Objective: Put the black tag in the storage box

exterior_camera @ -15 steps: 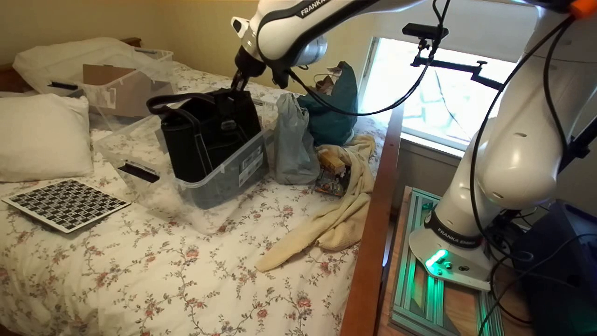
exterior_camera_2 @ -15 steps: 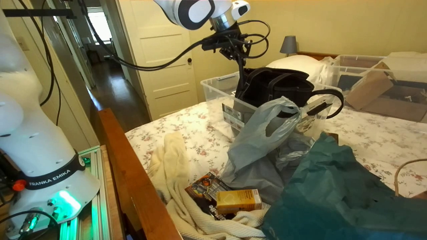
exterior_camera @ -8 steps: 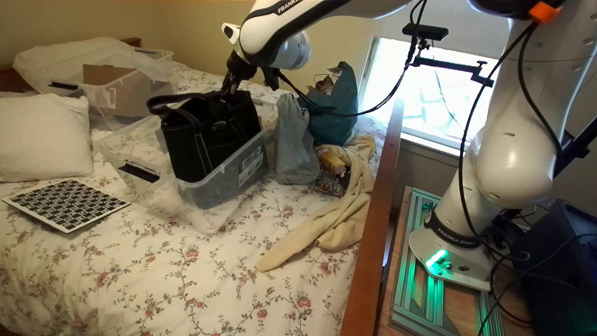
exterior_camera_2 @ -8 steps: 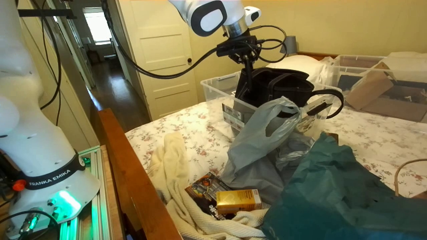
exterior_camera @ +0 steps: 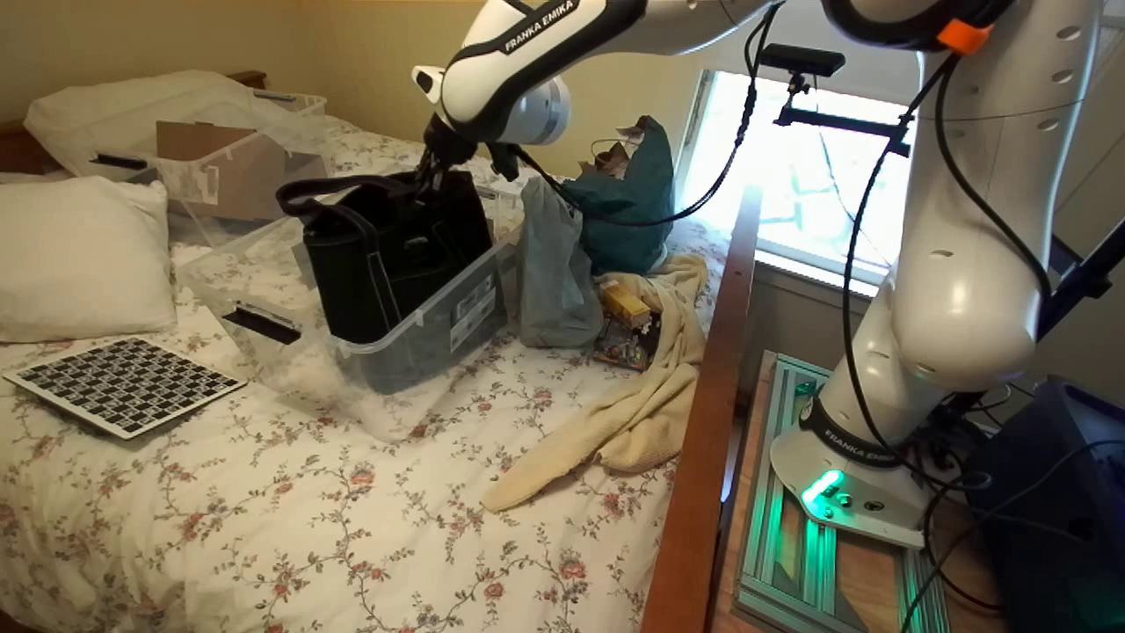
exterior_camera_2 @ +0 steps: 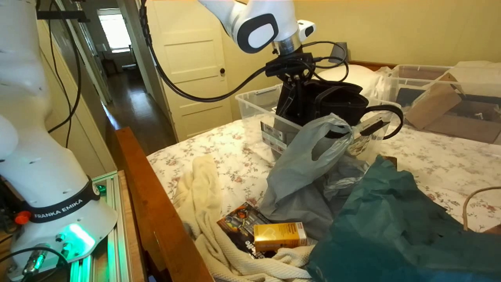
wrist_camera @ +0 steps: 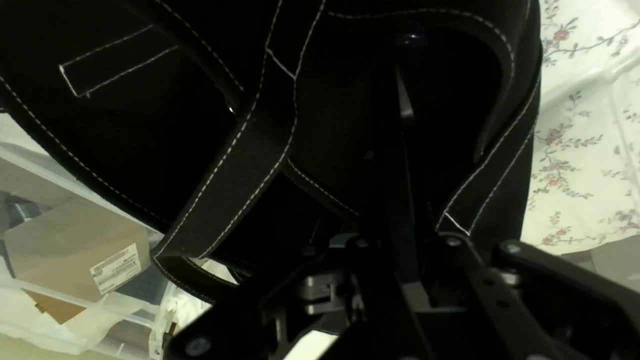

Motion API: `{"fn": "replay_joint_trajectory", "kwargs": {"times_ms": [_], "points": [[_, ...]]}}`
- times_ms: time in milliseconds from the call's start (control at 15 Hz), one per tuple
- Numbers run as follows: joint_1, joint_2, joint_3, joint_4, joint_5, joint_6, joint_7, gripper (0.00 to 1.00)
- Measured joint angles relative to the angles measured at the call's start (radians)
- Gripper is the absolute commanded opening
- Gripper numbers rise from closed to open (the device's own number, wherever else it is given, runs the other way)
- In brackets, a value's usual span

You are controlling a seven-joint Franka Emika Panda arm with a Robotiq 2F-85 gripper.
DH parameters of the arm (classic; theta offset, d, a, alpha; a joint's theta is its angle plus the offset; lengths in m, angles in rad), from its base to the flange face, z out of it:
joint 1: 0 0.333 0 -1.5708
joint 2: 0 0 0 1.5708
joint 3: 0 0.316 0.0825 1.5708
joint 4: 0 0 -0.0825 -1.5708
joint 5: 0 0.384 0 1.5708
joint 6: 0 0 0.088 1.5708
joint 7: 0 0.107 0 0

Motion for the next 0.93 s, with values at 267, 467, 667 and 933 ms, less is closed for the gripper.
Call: {"fn": "replay_joint_trajectory", "kwargs": {"times_ms": [267,467,667,933], "points": [[-0.027,0.049,0.011,0.035,-0.066,-0.049,0.015,0.04],[-0.028,0.078,0.000,0.066,-0.141,-0.122,0.064,0.04],[-0.027,0.101,-0.005,0.101,-0.202,-0.180,0.122,0.49],[-0.027,0.122,-0.007,0.140,-0.238,-0.210,0.179,0.75]]}}
